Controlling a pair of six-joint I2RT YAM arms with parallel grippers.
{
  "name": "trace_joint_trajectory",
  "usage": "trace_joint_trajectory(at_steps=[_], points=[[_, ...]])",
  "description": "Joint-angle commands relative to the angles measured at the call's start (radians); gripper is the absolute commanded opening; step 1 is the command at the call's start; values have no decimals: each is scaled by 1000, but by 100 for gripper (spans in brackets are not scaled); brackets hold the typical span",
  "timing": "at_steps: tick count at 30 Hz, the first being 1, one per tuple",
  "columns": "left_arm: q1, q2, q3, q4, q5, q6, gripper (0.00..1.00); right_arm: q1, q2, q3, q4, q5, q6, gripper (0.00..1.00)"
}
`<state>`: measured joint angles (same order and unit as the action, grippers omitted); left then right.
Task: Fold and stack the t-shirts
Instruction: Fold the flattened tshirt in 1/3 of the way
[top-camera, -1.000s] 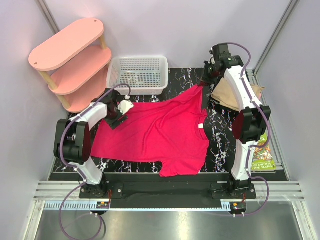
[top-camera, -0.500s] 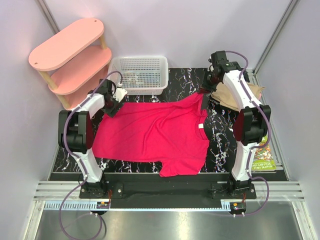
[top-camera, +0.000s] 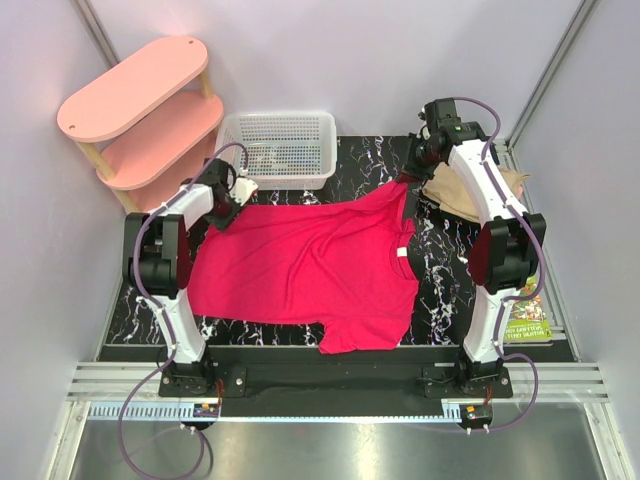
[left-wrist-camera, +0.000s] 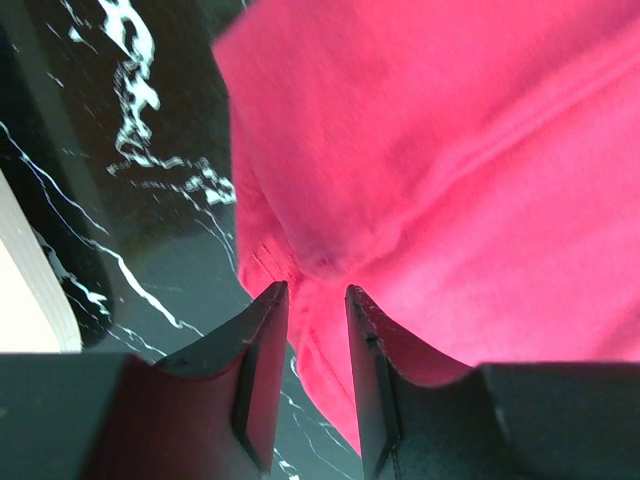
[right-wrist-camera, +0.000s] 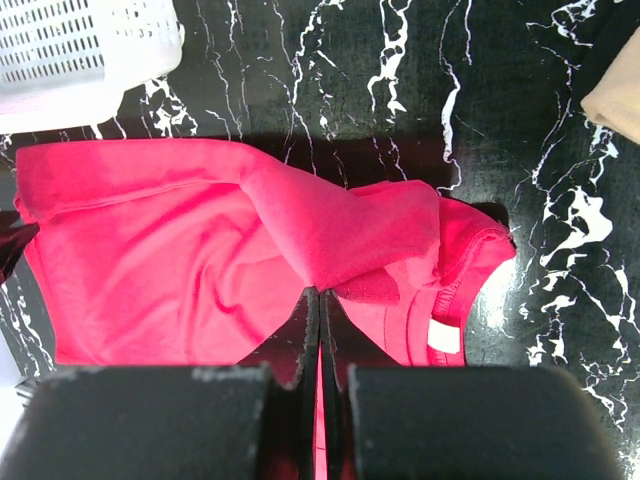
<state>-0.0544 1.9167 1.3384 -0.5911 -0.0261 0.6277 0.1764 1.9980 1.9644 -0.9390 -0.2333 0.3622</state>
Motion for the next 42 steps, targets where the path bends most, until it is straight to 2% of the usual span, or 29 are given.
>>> trace_joint_trajectory(at_steps=[1, 9, 12, 13, 14, 26, 31, 42], points=[[2, 44, 77, 2, 20, -20, 34, -5, -65, 10, 31, -31, -2, 0], [2, 76, 85, -16, 43, -25, 33, -6, -77, 10, 32, -38, -5, 0], [8, 82, 91, -19, 46, -22, 18, -6, -82, 11, 29, -37, -5, 0], [13, 81, 93, -22, 46, -20, 5, -5, -84, 8, 31, -35, -3, 0], [14, 81, 97, -29, 45, -19, 0, -5, -84, 7, 31, -34, -5, 0], [39, -54, 270, -148, -18, 76, 0, -6, -84, 62, 5, -18, -11, 0], [47, -82, 297, -170, -41, 115, 0, -5, -113, 62, -1, -8, -14, 0], [53, 37, 409, -170, -106, 153, 0, -5, -159, 68, -17, -9, -14, 0]])
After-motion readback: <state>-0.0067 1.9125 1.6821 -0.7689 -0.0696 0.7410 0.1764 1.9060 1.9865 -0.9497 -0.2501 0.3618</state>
